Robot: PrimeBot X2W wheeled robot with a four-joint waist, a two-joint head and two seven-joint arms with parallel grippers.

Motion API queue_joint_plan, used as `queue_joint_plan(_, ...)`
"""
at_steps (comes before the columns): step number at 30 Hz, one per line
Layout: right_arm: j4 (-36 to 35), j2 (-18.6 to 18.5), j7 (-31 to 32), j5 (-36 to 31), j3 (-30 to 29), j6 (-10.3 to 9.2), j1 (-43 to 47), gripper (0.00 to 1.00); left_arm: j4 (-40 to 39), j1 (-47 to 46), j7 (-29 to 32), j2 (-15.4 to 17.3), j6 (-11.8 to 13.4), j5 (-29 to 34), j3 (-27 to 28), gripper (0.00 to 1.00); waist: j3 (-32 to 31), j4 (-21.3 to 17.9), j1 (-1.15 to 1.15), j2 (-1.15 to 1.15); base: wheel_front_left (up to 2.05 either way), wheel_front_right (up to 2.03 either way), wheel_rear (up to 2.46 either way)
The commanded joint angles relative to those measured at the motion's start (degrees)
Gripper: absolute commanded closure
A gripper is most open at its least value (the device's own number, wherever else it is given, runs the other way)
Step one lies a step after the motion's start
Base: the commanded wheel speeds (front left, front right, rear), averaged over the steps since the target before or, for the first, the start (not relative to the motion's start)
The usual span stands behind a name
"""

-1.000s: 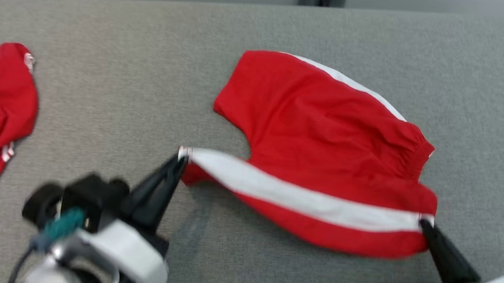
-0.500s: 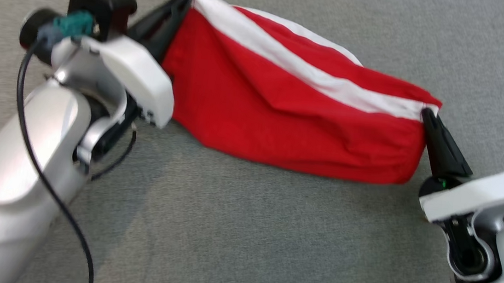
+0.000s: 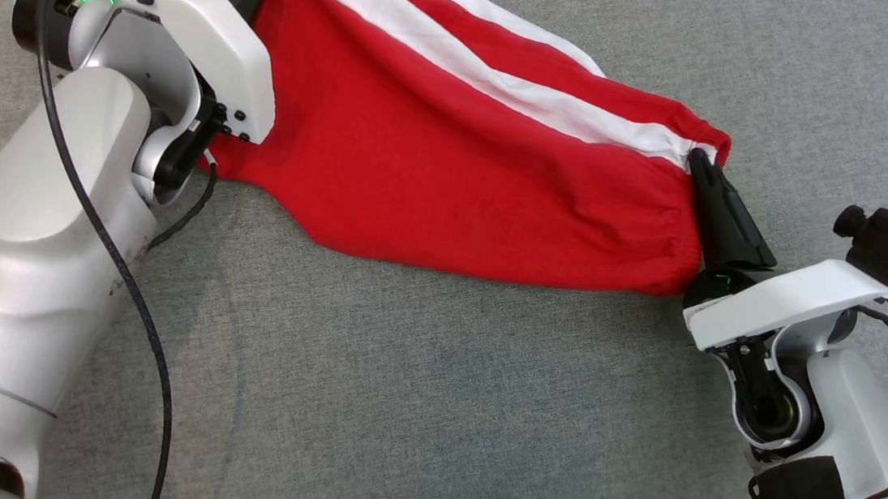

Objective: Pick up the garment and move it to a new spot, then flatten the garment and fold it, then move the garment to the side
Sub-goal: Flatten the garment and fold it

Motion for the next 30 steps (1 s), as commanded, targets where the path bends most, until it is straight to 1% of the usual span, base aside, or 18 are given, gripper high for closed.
queue_joint_plan(1, 0.2, -0.5, -0.9, 0.8, 0.4, 0.00, -0.4, 0.00, 1.0, -0.9, -1.0, -0.1, -0.4, -0.2, 0.1, 0.11, -0.1, 0.1, 0.00, 0.00, 0.00, 0.00, 0.00)
queue_joint_plan(2, 0.4, -0.8, -1.4, 1.1, 1.0, 0.00, -0.2, 0.00, 2.1, -1.0, -1.8, -0.4, -0.3, -0.2, 0.2, 0.00, -0.2, 0.2, 0.00, 0.00, 0.00, 0.00, 0.00)
queue_joint_plan(6, 0.8, -3.4, -5.0, -1.4, 2.8, 0.00, 1.7, 0.00, 4.8, 0.1, -6.6, -1.7, 0.0, -0.2, 0.6, 0.00, -1.1, 1.1, 0.00, 0.00, 0.00, 0.00, 0.00)
queue_joint_plan(8, 0.6, -4.1, -7.0, -2.7, 3.0, 0.00, 2.6, 0.00, 5.2, 1.2, -9.6, -2.0, 0.7, 0.1, 0.9, 0.00, -1.7, 1.6, 0.00, 0.00, 0.00, 0.00, 0.00)
queue_joint_plan(10, -0.2, -5.0, -8.5, -4.3, 2.6, 0.00, 3.9, 0.00, 4.9, 2.6, -12.9, -2.1, 1.9, 0.4, 1.4, 0.00, -2.4, 2.1, 0.00, 0.00, 0.00, 0.00, 0.00)
queue_joint_plan(13, -2.2, -5.8, -10.2, -7.7, 0.6, 0.00, 6.1, 0.00, 2.8, 5.3, -17.4, -1.8, 4.5, 1.5, 1.9, 0.00, -3.6, 3.1, 0.00, 0.00, 0.00, 0.00, 0.00)
queue_joint_plan(17, -6.5, -5.7, -11.2, -14.3, -4.2, 0.00, 8.8, 0.00, -3.9, 10.5, -20.3, -0.3, 8.6, 3.1, 3.9, 0.00, -5.4, 4.6, 0.00, 0.00, 0.00, 0.00, 0.00)
queue_joint_plan(22, -13.2, -4.2, -11.2, -22.8, -10.9, 0.00, 12.3, 0.00, -17.5, 18.8, -20.8, 1.6, 12.9, 6.3, 7.2, 0.00, -7.4, 6.6, 0.00, 0.00, 0.00, 0.00, 0.00)
queue_joint_plan(23, -13.2, -4.2, -11.2, -22.8, -10.9, 0.00, 12.3, 0.00, -17.5, 18.8, -20.8, 1.6, 12.9, 6.3, 7.2, 0.00, -7.4, 6.6, 0.00, 0.00, 0.00, 0.00, 0.00)
queue_joint_plan(26, -15.9, -3.4, -11.2, -26.6, -13.8, 0.00, 14.6, 0.00, -25.0, 24.2, -20.8, 2.2, 15.0, 8.9, 8.3, 0.00, -8.5, 8.0, 0.00, 0.00, 0.00, 0.00, 0.00)
queue_joint_plan(30, -17.7, -2.5, -11.2, -29.9, -16.2, 0.00, 17.4, 0.00, -30.7, 29.4, -20.8, 3.2, 16.9, 10.9, 9.0, 0.00, -10.1, 9.2, 0.00, 0.00, 0.00, 0.00, 0.00)
